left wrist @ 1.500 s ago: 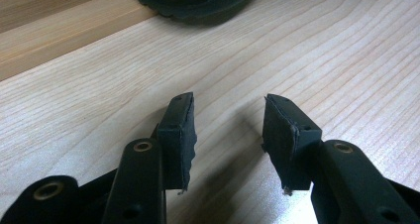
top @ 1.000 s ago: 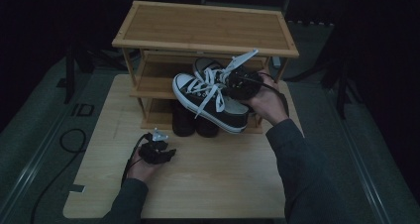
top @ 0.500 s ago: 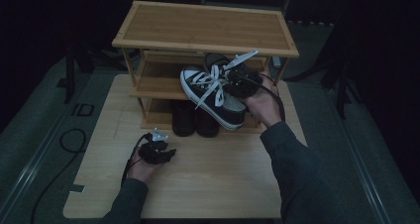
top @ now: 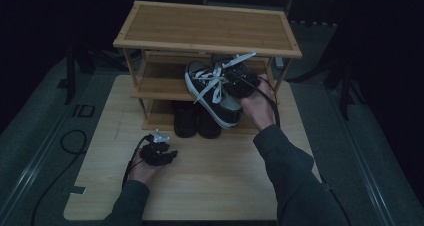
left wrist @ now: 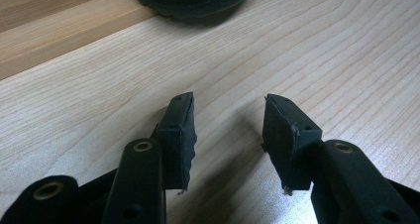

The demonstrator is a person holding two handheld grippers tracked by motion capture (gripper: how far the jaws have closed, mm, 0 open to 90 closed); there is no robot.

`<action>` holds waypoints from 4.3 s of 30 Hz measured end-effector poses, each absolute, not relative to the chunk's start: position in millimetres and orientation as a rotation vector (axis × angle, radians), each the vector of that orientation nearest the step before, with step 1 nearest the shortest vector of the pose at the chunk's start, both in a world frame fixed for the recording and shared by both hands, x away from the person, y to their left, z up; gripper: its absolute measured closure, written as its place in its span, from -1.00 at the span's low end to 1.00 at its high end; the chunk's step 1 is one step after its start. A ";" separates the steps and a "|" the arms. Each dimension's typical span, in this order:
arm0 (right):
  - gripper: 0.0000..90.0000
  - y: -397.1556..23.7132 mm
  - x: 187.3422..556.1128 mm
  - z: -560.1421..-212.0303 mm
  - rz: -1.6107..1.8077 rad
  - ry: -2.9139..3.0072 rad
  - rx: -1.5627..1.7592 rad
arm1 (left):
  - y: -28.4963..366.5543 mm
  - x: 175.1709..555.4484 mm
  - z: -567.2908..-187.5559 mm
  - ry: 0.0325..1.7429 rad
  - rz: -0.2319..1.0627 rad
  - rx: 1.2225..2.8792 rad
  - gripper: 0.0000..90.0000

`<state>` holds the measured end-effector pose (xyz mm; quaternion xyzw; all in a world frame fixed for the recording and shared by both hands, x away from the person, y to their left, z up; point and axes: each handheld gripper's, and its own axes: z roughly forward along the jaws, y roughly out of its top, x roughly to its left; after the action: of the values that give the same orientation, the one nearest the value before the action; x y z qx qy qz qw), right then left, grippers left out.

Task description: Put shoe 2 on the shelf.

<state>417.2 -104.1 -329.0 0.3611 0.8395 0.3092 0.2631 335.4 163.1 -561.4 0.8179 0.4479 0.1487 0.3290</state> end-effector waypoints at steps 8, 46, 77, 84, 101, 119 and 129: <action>0.76 -102.6 417.9 -328.9 0.830 2.199 1.065 | 162.8 335.3 -561.5 1.174 0.392 2.139 0.24; 0.35 -129.4 410.4 -317.1 0.933 2.287 0.878 | 162.2 335.7 -561.2 1.174 0.393 2.143 0.24; 0.78 -147.7 415.8 -309.6 1.119 2.426 0.698 | 163.0 337.3 -560.3 1.187 0.365 2.136 0.23; 0.92 -151.1 416.7 -308.9 1.155 2.458 0.657 | 164.4 339.5 -558.1 1.215 0.352 2.143 0.31; 1.00 -158.1 411.6 -306.6 1.221 2.506 0.580 | 161.7 342.0 -518.2 1.147 0.406 2.109 0.42; 1.00 -177.8 396.7 -299.2 1.260 2.500 0.535 | 168.5 350.1 -468.4 1.105 0.459 2.084 0.45; 1.00 -187.9 387.1 -307.8 1.282 2.502 0.527 | 166.9 357.3 -441.7 1.093 0.497 2.059 0.41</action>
<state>387.1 -187.9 -307.8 0.1824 0.8661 0.4438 0.1403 357.3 166.9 -441.7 0.8025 0.4262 0.1936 0.3701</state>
